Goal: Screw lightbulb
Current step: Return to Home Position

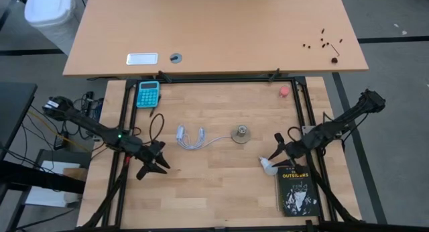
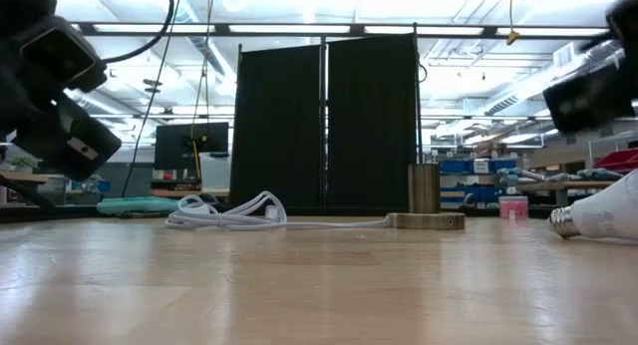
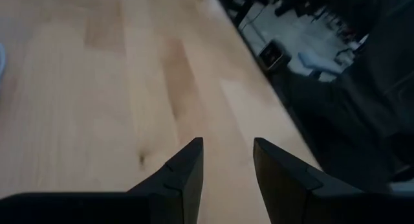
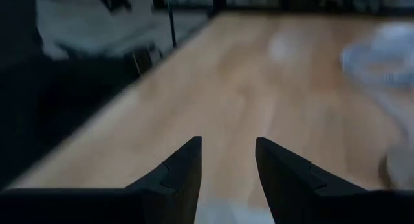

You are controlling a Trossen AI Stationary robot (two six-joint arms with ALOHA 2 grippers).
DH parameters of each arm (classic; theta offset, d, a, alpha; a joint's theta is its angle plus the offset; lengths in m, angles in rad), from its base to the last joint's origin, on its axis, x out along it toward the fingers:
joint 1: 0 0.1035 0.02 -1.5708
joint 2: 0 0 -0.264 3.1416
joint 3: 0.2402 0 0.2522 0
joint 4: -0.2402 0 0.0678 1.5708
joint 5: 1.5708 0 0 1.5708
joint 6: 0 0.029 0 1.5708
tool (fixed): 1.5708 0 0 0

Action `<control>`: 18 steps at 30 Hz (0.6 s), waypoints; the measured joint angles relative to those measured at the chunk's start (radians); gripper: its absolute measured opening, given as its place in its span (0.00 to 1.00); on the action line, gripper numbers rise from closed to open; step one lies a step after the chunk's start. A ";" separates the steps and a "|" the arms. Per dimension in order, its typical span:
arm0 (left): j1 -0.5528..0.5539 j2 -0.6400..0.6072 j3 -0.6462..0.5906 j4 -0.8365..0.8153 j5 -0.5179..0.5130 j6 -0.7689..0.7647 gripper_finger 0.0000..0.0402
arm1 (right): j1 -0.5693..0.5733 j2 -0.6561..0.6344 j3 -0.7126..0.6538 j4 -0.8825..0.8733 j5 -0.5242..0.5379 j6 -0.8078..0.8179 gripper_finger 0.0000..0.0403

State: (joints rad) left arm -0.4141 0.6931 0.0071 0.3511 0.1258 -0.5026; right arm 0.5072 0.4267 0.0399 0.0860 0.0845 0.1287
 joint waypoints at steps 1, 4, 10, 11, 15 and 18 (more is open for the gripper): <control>0.000 -0.011 0.000 -0.027 0.000 0.000 0.35 | 0.000 0.000 -0.026 -0.001 0.000 0.000 0.39; 0.000 -0.049 0.000 -0.104 -0.001 -0.002 0.35 | -0.001 0.020 -0.027 -0.072 -0.023 0.002 0.39; 0.000 -0.160 0.000 -0.210 -0.001 -0.001 0.35 | 0.003 0.031 -0.026 -0.050 -0.032 0.003 0.39; 0.000 -0.181 0.000 -0.224 -0.001 -0.001 0.35 | 0.003 0.028 -0.026 -0.050 -0.032 0.003 0.39; 0.000 -0.269 0.000 -0.265 -0.001 -0.001 0.35 | 0.003 0.028 -0.026 -0.051 -0.032 0.003 0.39; 0.000 -0.336 0.000 -0.298 -0.001 0.000 0.35 | -0.002 0.014 -0.032 -0.066 -0.034 0.003 0.39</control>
State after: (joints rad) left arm -0.4140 0.3567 0.0071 0.0532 0.1248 -0.5028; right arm 0.5051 0.4409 0.0077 0.0199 0.0508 0.1315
